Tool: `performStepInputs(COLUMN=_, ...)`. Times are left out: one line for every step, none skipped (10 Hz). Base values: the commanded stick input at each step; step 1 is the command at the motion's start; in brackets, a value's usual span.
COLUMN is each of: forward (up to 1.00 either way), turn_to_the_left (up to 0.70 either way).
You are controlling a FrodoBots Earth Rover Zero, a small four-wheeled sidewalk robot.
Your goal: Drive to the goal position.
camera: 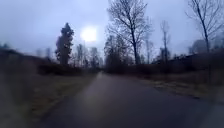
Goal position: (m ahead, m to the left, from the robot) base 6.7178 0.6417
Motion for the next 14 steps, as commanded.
performStepInputs(forward=0.45, turn_to_the_left=0.00)
performStepInputs(forward=0.45, turn_to_the_left=0.00)
performStepInputs(forward=0.53, turn_to_the_left=0.00)
performStepInputs(forward=0.70, turn_to_the_left=0.00)
performStepInputs(forward=0.70, turn_to_the_left=0.00)
performStepInputs(forward=0.70, turn_to_the_left=0.00)
performStepInputs(forward=0.70, turn_to_the_left=0.00)
performStepInputs(forward=0.70, turn_to_the_left=0.00)
performStepInputs(forward=0.70, turn_to_the_left=0.00)
performStepInputs(forward=0.70, turn_to_the_left=0.00)
performStepInputs(forward=0.70, turn_to_the_left=0.00)
performStepInputs(forward=0.70, turn_to_the_left=0.00)
performStepInputs(forward=0.70, turn_to_the_left=0.00)
performStepInputs(forward=0.70, turn_to_the_left=0.00)
